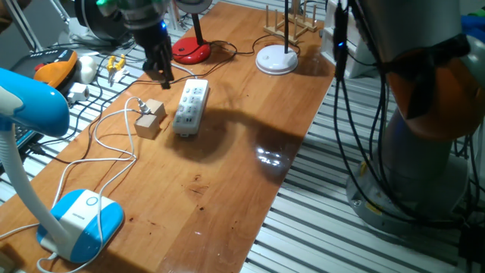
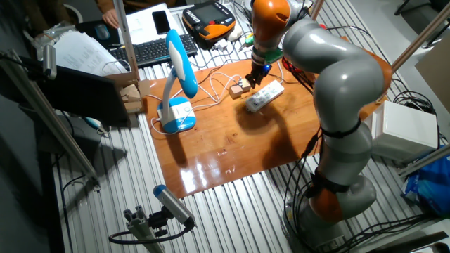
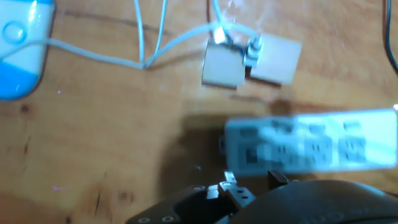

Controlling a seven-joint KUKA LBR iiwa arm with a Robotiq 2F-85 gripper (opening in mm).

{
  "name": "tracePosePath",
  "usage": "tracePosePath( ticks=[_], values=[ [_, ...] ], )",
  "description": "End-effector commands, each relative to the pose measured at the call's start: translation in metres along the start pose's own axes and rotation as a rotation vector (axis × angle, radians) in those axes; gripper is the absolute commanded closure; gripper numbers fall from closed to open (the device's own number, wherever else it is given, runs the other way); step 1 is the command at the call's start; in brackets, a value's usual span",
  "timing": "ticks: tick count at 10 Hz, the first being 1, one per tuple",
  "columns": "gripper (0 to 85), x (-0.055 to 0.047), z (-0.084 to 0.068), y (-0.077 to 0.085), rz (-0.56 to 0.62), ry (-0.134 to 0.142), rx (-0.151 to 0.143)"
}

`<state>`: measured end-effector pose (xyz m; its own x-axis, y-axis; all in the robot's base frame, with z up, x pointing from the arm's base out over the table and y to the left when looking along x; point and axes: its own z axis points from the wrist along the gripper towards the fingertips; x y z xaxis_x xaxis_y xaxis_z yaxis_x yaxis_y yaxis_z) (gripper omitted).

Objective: Plug in the power cord of the desk lamp, turn on the socket, and light up the desk lamp

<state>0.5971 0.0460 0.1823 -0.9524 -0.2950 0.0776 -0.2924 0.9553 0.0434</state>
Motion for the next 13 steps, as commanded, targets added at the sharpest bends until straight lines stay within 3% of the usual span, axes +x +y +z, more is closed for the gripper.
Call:
tracePosePath(
  ticks=[1,3,5,6,8,10,13],
  values=[
    [51.0,-0.010,0.015,0.000,0.017,-0.007,-0.013],
    [51.0,-0.017,0.020,0.005,0.040,-0.014,-0.015],
    [51.0,-0.010,0.010,0.004,0.046,-0.002,-0.008],
    [51.0,-0.006,0.006,0.003,0.033,0.007,0.013],
    [51.0,-0.003,0.004,0.002,-0.008,0.010,-0.003],
    [51.0,-0.003,0.004,0.002,-0.020,0.032,-0.021],
    [51.0,-0.003,0.004,0.002,0.039,-0.023,-0.020]
  ],
)
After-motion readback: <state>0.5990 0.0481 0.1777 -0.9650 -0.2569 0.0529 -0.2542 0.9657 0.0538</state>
